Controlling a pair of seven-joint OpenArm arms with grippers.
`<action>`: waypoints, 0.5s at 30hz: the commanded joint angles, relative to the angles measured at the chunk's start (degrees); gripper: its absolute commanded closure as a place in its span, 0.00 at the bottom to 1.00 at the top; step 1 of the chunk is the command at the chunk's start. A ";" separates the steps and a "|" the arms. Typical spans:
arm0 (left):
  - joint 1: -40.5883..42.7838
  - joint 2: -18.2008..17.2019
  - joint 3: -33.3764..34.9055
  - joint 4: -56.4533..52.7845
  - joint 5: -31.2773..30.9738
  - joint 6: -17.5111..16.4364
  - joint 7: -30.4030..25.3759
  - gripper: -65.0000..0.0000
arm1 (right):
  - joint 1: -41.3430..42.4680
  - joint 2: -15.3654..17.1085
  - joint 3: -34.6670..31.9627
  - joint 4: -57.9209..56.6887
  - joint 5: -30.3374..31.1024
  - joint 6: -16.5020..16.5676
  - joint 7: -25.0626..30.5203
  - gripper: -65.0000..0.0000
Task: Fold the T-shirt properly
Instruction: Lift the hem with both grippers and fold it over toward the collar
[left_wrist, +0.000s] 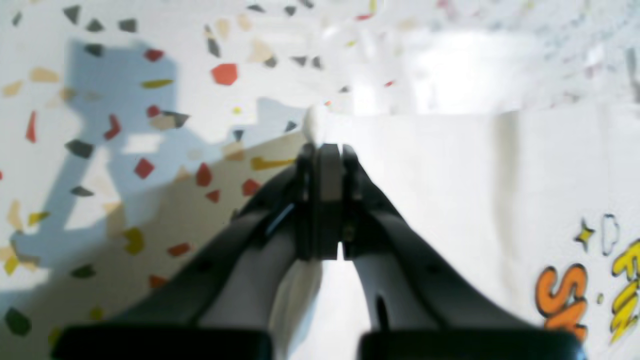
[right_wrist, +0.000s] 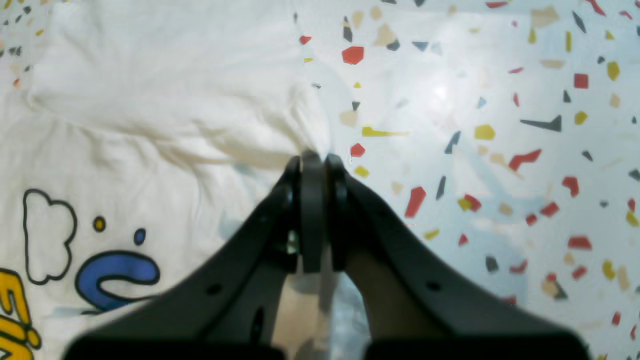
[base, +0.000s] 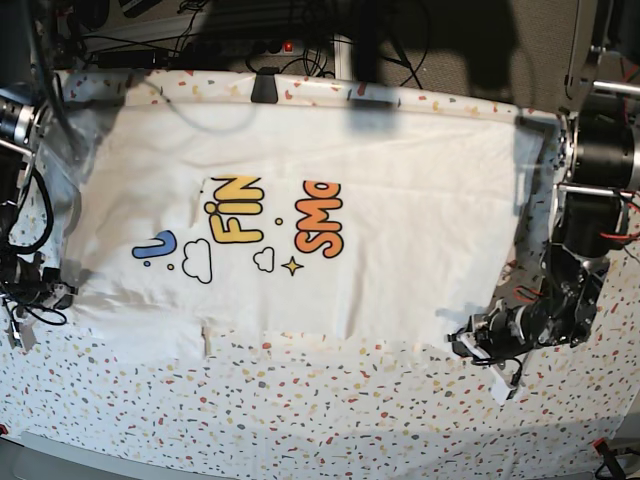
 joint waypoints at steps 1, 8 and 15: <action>-1.51 -0.87 -0.22 2.49 -1.07 -0.46 -0.13 1.00 | 1.09 1.77 0.20 1.99 1.66 0.25 0.66 1.00; 5.29 -2.71 -0.22 17.20 -3.23 -0.42 4.83 1.00 | -6.56 2.95 0.20 12.24 1.86 0.25 -0.17 1.00; 11.19 -3.72 -0.22 32.92 -3.43 1.97 9.68 1.00 | -14.53 3.10 0.26 24.52 5.46 0.25 -3.61 1.00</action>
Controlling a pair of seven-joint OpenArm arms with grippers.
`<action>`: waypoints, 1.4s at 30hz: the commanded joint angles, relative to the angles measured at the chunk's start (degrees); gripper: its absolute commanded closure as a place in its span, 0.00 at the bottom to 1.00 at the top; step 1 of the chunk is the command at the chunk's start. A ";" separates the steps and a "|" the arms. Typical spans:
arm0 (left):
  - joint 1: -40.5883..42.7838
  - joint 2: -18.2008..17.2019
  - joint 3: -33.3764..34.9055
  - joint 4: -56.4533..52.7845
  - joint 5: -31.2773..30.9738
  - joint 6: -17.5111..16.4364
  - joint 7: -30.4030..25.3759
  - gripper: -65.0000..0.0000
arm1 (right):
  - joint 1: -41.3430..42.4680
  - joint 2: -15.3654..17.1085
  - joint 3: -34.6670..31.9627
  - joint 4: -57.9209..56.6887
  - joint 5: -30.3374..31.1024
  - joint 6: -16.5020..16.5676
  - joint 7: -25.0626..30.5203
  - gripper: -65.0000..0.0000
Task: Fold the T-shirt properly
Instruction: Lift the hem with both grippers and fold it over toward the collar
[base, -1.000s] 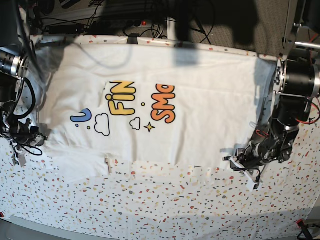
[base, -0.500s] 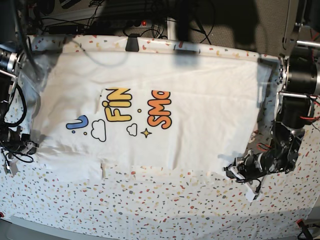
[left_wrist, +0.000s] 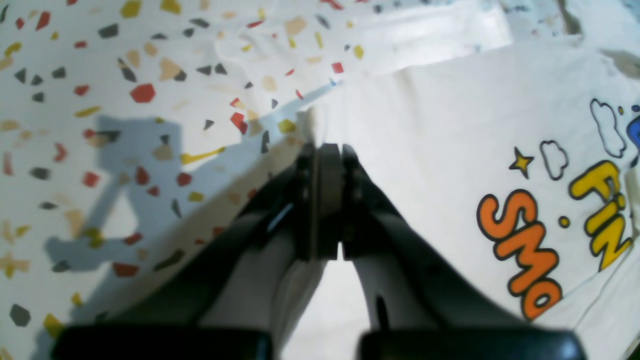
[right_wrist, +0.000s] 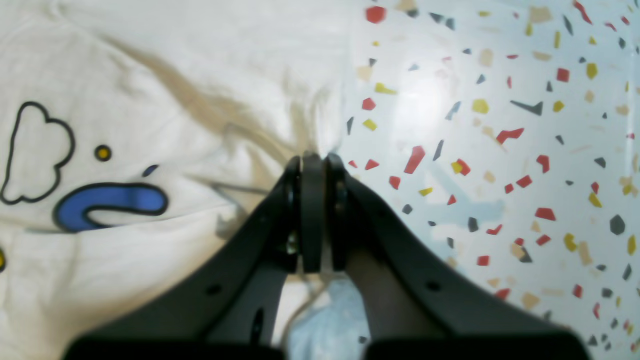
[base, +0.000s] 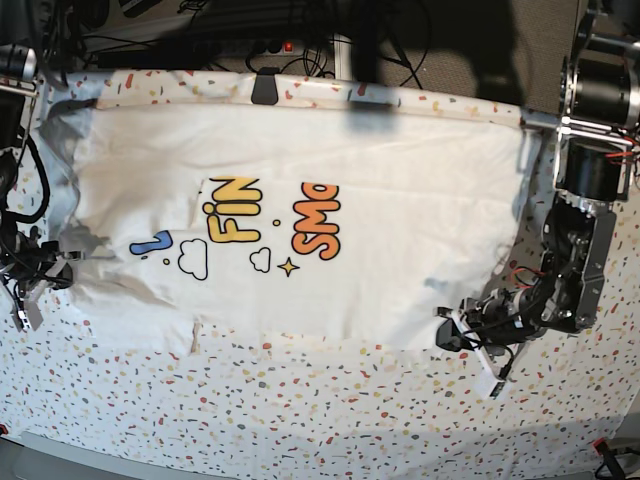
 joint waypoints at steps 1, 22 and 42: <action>-1.60 -1.29 -0.33 2.69 -0.42 0.26 -0.35 1.00 | 0.55 1.55 0.52 2.29 1.11 0.25 0.55 1.00; 5.25 -8.92 -0.37 13.05 -0.70 0.39 2.73 1.00 | -18.25 1.55 13.68 25.44 1.36 0.25 -2.16 1.00; 9.49 -12.83 -0.37 19.58 -3.19 0.13 6.47 1.00 | -18.88 7.89 16.09 25.99 1.64 0.25 -3.54 1.00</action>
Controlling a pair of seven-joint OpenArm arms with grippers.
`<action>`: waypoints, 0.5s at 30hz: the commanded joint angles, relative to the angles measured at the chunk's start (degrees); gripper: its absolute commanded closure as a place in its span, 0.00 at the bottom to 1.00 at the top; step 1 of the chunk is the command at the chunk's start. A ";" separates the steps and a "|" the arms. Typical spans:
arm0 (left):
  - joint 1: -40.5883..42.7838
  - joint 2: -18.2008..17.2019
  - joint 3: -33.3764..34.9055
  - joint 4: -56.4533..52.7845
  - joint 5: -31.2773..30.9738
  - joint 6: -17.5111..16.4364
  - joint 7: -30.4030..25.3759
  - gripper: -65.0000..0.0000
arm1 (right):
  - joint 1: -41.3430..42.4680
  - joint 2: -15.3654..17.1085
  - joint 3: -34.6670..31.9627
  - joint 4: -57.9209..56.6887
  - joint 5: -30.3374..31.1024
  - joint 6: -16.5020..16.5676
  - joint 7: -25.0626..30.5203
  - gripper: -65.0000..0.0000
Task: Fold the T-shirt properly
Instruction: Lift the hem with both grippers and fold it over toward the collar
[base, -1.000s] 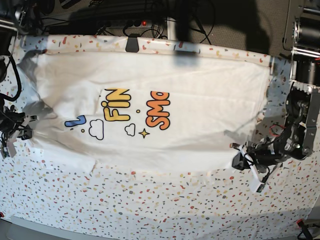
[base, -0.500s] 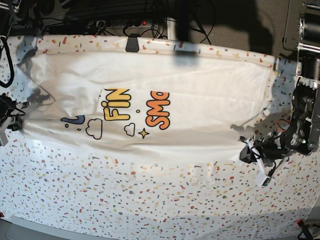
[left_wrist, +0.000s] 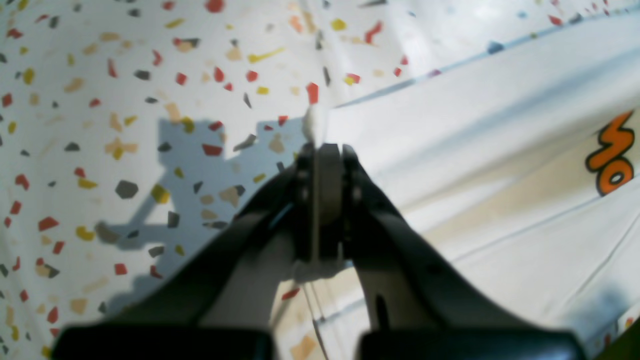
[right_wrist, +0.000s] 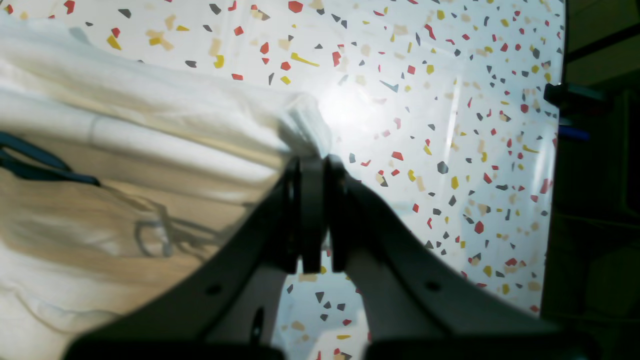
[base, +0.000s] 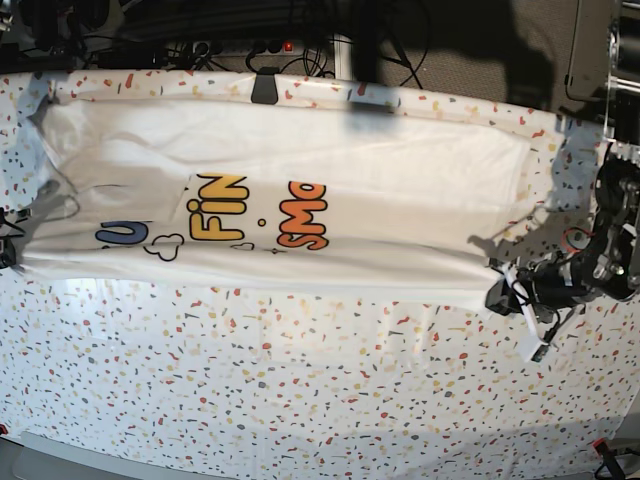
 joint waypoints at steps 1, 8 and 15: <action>-0.57 -0.87 -0.44 2.62 -0.26 -0.13 -0.63 1.00 | 0.90 1.55 0.66 0.94 0.35 -0.36 0.85 1.00; 4.04 -1.16 -0.44 9.14 4.00 -0.09 -0.26 1.00 | -2.29 1.53 0.66 0.94 1.36 -0.36 0.46 1.00; 6.45 -1.16 -0.44 9.14 4.02 -0.09 -0.31 1.00 | -4.46 1.25 0.66 0.94 1.25 -0.36 -0.76 1.00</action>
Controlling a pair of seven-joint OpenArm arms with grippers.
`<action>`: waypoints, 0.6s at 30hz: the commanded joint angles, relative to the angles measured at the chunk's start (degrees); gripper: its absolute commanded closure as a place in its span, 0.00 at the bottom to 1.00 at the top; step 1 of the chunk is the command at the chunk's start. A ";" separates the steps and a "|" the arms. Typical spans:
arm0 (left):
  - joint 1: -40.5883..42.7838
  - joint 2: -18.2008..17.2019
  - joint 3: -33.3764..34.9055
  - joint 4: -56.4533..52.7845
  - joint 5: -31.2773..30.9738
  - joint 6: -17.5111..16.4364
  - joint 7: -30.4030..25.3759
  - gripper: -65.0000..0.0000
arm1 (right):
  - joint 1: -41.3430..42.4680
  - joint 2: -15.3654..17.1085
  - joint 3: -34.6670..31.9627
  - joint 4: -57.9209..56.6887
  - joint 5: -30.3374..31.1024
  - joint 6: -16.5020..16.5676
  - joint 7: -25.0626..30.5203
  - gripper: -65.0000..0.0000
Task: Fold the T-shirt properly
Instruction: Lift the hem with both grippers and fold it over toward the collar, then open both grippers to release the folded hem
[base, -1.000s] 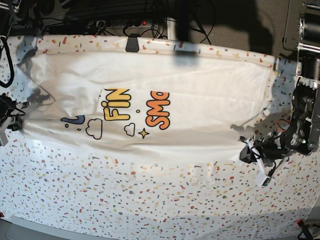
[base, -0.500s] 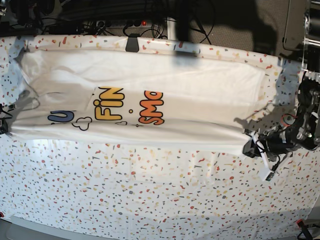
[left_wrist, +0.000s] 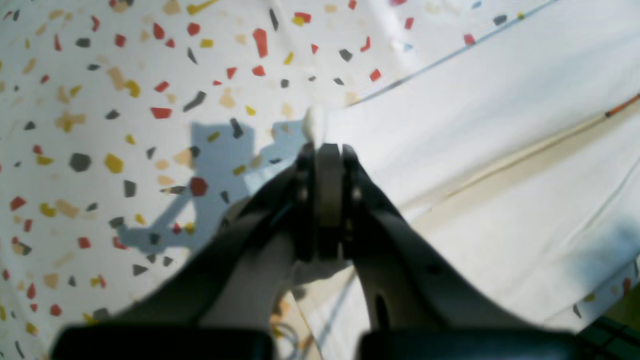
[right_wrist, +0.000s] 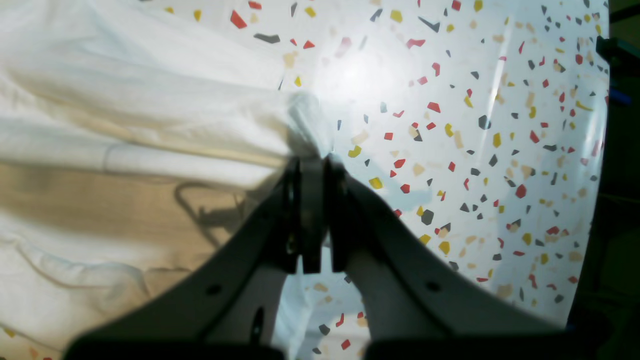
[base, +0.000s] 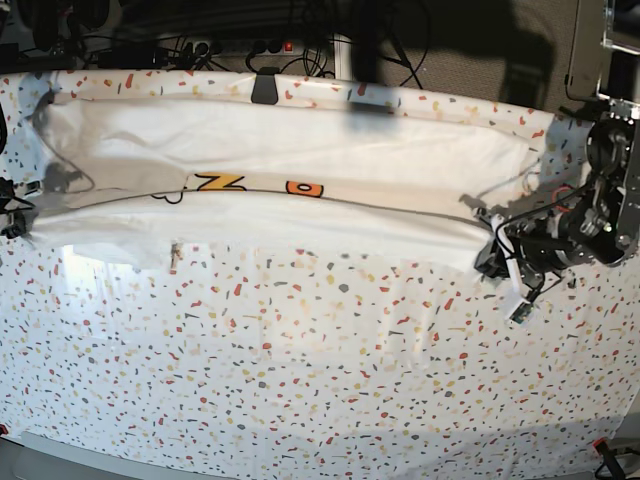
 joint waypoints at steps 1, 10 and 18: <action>-1.09 -0.85 -0.44 0.94 -0.35 0.02 -1.25 1.00 | 0.79 1.68 0.66 0.92 0.28 -0.36 0.22 1.00; -1.11 -0.85 -0.44 0.94 -0.37 0.02 -1.20 0.82 | 0.79 1.70 0.66 0.92 0.26 -0.36 -1.38 0.44; -1.14 -0.81 -0.44 0.94 -0.39 0.04 3.06 0.64 | 2.86 1.68 0.66 0.92 0.83 -0.36 2.54 0.44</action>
